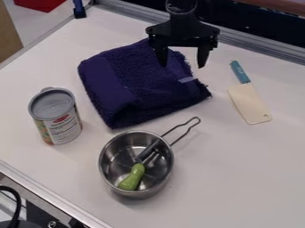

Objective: Moved the knife to the left side of the blue cloth

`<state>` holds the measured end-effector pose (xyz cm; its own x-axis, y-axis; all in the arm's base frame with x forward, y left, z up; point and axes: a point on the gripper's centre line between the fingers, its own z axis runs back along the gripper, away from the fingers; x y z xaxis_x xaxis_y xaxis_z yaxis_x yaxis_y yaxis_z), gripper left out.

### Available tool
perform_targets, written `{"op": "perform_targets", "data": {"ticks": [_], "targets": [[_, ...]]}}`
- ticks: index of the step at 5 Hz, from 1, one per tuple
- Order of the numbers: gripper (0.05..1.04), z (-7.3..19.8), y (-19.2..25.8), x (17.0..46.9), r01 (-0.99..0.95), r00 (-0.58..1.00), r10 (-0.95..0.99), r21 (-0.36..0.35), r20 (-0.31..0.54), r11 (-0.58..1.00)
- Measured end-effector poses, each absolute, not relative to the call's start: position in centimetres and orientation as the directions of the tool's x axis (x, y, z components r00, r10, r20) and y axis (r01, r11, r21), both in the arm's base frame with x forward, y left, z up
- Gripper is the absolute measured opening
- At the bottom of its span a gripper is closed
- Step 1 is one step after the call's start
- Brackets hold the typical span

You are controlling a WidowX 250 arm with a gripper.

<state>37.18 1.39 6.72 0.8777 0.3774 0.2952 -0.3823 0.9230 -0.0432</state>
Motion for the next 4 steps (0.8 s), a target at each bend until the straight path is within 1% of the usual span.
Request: {"op": "perform_targets", "data": {"ticks": [1,2,3,4], "targets": [[0.999,5.3,1.1,36.8,-0.393,0.886,0.387,-0.029,0.255,0.919],[0.999,5.8,-0.1,38.8,-0.502,0.828,0.497,-0.051,0.259,0.863],[0.999,6.7,-1.4,41.1,-0.555,0.792,0.554,-0.074,0.255,0.828],[0.999,6.3,-2.9,43.2,-0.596,0.762,0.595,-0.081,0.255,0.799]]}}
